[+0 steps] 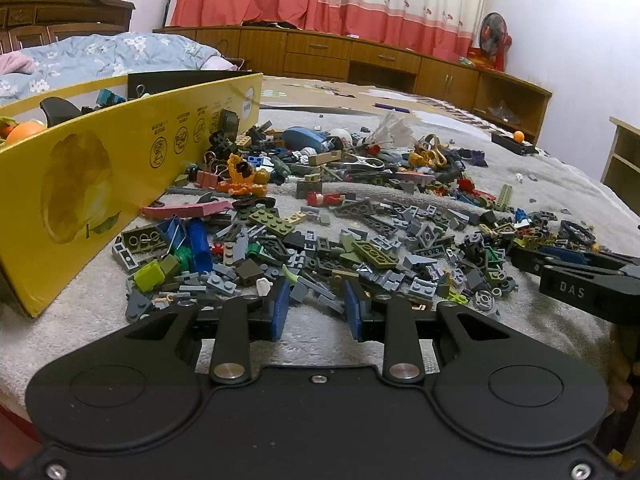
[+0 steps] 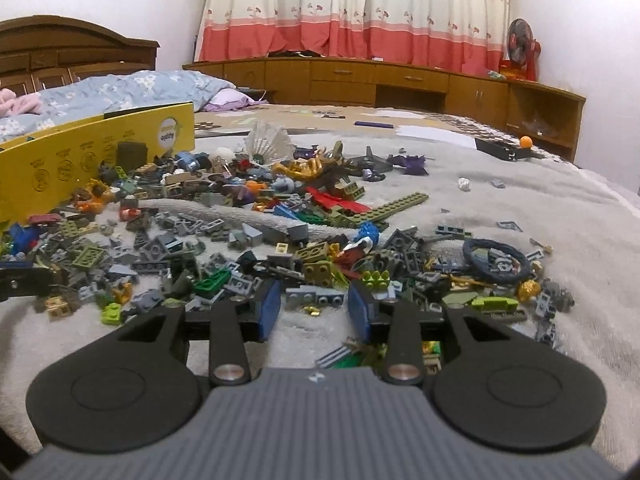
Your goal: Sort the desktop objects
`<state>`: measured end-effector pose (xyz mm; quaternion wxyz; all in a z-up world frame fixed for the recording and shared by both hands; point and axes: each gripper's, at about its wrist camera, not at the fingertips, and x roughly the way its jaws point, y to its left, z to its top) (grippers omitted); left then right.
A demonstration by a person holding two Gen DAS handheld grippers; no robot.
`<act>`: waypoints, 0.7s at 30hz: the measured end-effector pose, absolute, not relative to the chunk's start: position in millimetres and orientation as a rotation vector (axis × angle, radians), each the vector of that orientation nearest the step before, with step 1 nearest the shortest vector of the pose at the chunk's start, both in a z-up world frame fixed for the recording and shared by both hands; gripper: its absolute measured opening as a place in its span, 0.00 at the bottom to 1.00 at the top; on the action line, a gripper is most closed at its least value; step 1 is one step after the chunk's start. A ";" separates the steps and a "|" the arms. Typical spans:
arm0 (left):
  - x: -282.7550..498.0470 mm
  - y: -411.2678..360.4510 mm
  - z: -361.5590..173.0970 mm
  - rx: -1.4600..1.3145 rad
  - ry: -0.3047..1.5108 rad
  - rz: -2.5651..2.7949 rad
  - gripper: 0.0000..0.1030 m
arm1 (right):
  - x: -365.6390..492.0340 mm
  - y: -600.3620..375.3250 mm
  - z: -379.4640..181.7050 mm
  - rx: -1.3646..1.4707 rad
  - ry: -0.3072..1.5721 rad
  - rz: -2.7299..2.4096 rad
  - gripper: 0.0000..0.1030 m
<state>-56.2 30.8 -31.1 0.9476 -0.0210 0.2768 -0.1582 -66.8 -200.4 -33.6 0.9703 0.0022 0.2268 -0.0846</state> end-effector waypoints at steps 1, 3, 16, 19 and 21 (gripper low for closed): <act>-56.2 30.8 -31.3 -0.043 0.564 -0.322 0.27 | -66.8 -200.4 -33.0 0.010 0.459 -0.172 0.43; -56.3 30.9 -31.2 -0.044 0.564 -0.321 0.27 | -67.4 -200.2 -32.0 0.009 0.462 -0.172 0.35; -60.6 26.5 -19.2 -0.035 0.543 -0.313 0.27 | -74.3 -199.3 -20.6 0.026 0.470 -0.156 0.35; -60.6 27.9 -17.2 -0.037 0.540 -0.304 0.27 | -74.6 -198.7 -19.9 0.028 0.472 -0.155 0.35; -60.8 28.6 -16.2 -0.038 0.540 -0.299 0.27 | -74.8 -198.0 -19.2 0.025 0.472 -0.153 0.35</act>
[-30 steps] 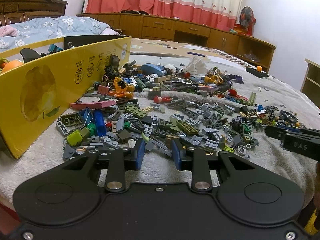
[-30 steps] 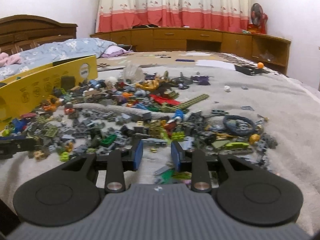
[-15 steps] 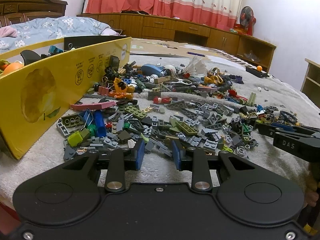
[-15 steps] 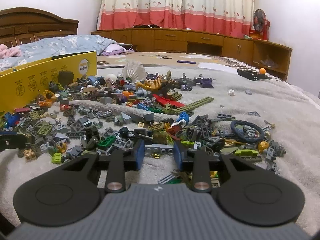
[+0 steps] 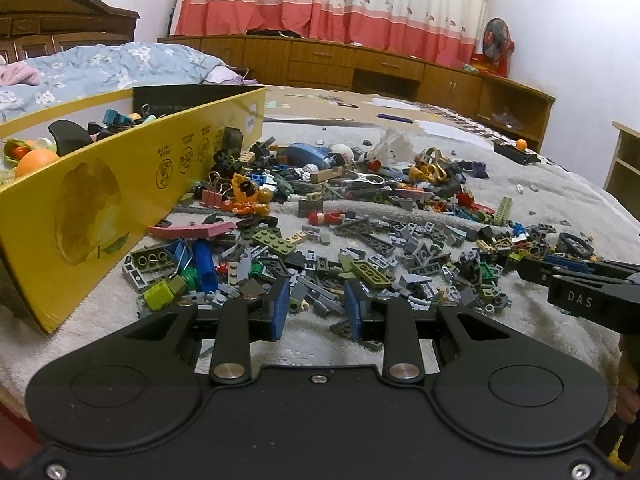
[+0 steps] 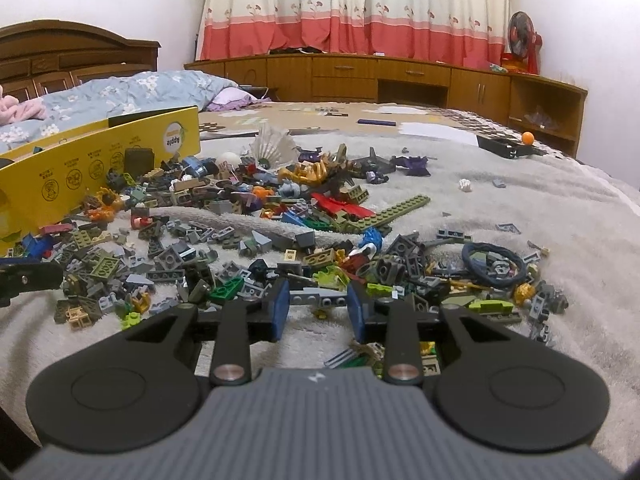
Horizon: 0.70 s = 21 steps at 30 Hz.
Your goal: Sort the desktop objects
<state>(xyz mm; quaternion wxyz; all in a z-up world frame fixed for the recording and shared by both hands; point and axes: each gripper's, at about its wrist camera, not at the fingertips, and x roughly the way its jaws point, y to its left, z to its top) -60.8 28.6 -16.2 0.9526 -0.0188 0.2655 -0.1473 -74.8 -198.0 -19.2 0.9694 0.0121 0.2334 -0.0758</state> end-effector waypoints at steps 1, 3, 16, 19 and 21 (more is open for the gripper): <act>-60.9 28.9 -15.8 -0.039 0.539 -0.297 0.27 | -74.7 -197.9 -18.7 0.025 0.472 -0.152 0.35; -61.0 29.6 -14.7 -0.038 0.535 -0.294 0.27 | -74.4 -196.8 -17.7 0.023 0.471 -0.149 0.35; -58.8 36.3 -7.2 -0.043 0.514 -0.268 0.27 | -73.7 -193.0 -11.4 0.020 0.457 -0.137 0.35; -58.4 37.2 -6.5 -0.043 0.511 -0.264 0.27 | -74.1 -193.6 -10.3 0.023 0.456 -0.142 0.35; -58.3 37.8 -5.0 -0.043 0.505 -0.262 0.27 | -73.7 -193.0 -8.8 0.021 0.452 -0.139 0.35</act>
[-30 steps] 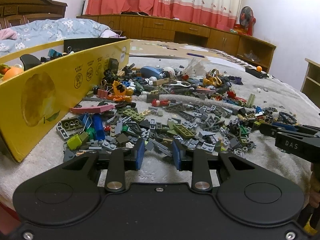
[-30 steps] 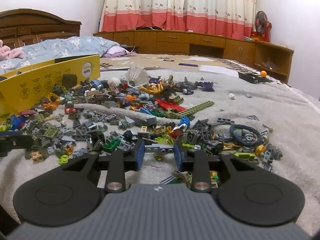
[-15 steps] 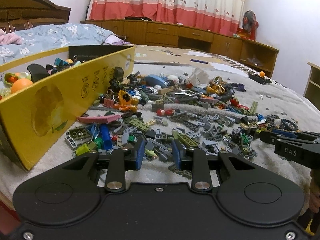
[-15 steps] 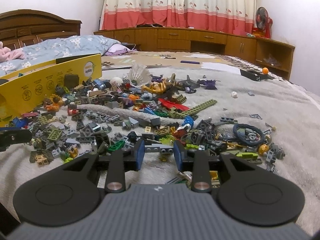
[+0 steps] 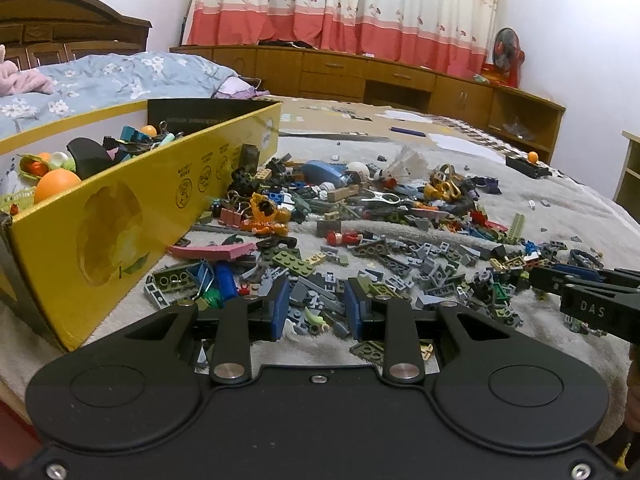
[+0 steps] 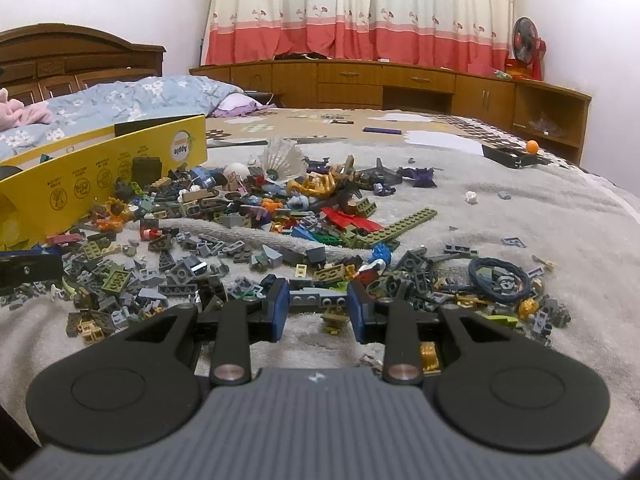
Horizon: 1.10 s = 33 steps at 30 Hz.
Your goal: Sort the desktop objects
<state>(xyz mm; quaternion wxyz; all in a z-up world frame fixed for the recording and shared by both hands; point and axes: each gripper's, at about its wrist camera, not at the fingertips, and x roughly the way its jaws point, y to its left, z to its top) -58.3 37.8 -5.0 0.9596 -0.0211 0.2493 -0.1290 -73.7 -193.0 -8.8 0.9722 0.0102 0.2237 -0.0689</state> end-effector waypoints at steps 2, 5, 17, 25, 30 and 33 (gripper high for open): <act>-58.0 39.1 -3.2 -0.044 0.500 -0.259 0.27 | -72.4 -190.4 -6.4 0.008 0.445 -0.131 0.35; -57.5 41.2 0.6 -0.042 0.488 -0.252 0.27 | -68.9 -185.7 -1.6 -0.002 0.431 -0.114 0.35; -55.4 62.4 22.2 -0.043 0.417 -0.187 0.27 | -44.4 -147.3 22.8 -0.013 0.370 0.025 0.35; -50.4 80.3 32.2 -0.037 0.381 -0.134 0.27 | -29.1 -117.5 34.0 -0.014 0.342 0.128 0.35; -47.2 91.9 38.0 -0.039 0.362 -0.105 0.27 | -19.8 -100.6 40.0 -0.022 0.329 0.176 0.35; -45.2 98.1 42.0 -0.039 0.350 -0.088 0.27 | -15.6 -90.8 43.7 -0.030 0.318 0.203 0.35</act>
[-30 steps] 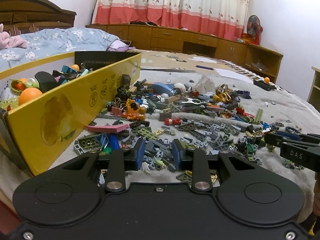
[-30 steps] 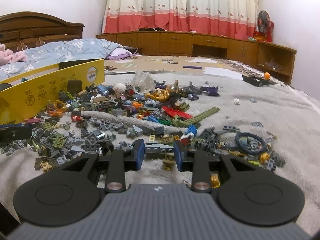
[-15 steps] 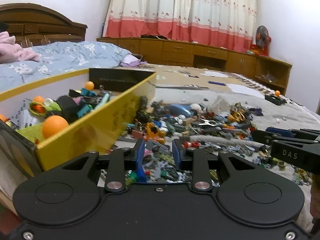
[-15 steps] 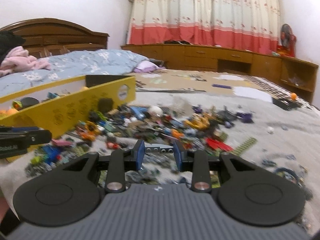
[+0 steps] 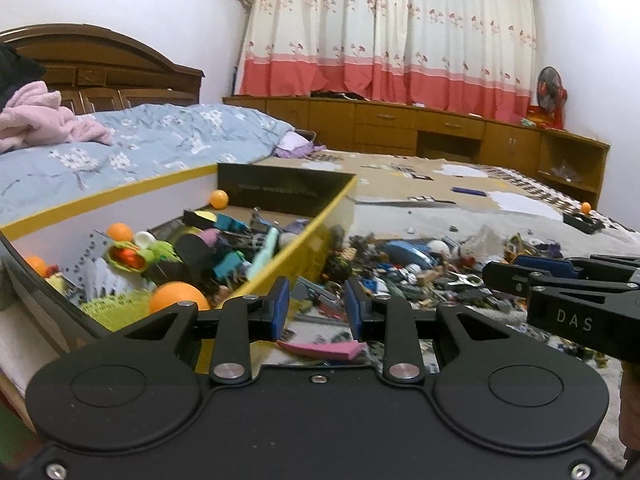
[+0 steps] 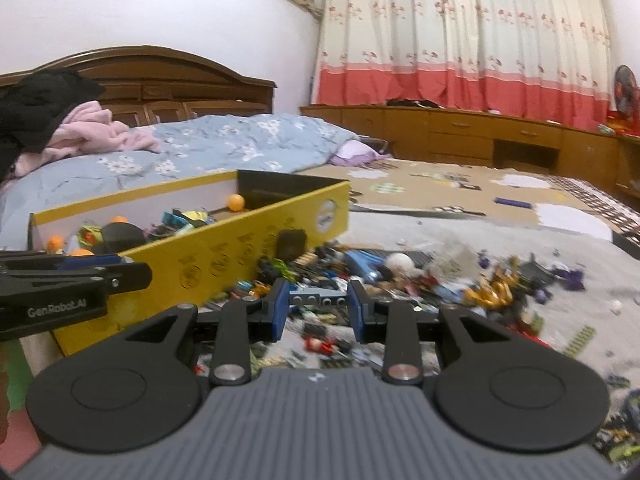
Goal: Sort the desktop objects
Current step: 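Carry the grey bricks over the yellow Apple box with both grippers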
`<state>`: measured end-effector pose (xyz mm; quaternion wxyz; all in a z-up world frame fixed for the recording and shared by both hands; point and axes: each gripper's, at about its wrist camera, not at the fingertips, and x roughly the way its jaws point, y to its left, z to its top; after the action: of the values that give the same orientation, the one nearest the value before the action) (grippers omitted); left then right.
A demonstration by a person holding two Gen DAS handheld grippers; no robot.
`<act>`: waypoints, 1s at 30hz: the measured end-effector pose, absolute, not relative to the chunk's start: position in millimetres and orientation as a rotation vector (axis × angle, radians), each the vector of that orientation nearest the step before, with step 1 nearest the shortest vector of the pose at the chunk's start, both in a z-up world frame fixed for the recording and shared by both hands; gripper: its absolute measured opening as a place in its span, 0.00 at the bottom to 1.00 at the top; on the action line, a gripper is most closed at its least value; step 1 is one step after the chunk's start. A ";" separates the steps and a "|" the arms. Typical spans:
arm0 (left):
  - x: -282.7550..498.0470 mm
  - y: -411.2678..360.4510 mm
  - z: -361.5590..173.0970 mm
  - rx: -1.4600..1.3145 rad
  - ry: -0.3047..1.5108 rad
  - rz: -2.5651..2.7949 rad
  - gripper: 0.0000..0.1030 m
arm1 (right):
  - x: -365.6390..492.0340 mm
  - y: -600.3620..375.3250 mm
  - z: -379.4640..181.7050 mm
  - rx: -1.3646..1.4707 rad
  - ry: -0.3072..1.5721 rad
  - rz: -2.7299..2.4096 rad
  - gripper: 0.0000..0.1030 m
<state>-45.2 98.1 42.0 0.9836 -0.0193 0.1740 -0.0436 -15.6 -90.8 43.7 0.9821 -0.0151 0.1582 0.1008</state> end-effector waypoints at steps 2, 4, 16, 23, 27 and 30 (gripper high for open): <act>-43.7 103.0 44.9 -0.038 0.341 -0.076 0.27 | -11.9 -84.1 45.7 -0.036 0.312 0.223 0.35; -41.2 107.1 47.5 -0.034 0.332 -0.065 0.27 | -8.1 -77.4 47.7 -0.044 0.306 0.243 0.35; -23.7 146.3 61.0 -0.009 0.303 0.022 0.27 | 20.4 -32.3 62.8 -0.059 0.284 0.379 0.35; -9.7 168.5 64.1 -0.008 0.306 0.059 0.27 | 36.2 -2.2 69.0 -0.099 0.269 0.469 0.35; -3.0 177.3 61.7 -0.008 0.316 0.073 0.27 | 45.4 10.8 70.0 -0.100 0.275 0.502 0.35; 2.7 182.8 58.7 -0.013 0.326 0.084 0.27 | 53.6 17.5 69.6 -0.096 0.283 0.528 0.35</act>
<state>2.7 182.8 58.7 0.9859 -0.0067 0.1621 0.0417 53.6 17.5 69.6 0.9544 -0.0471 0.1395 0.2598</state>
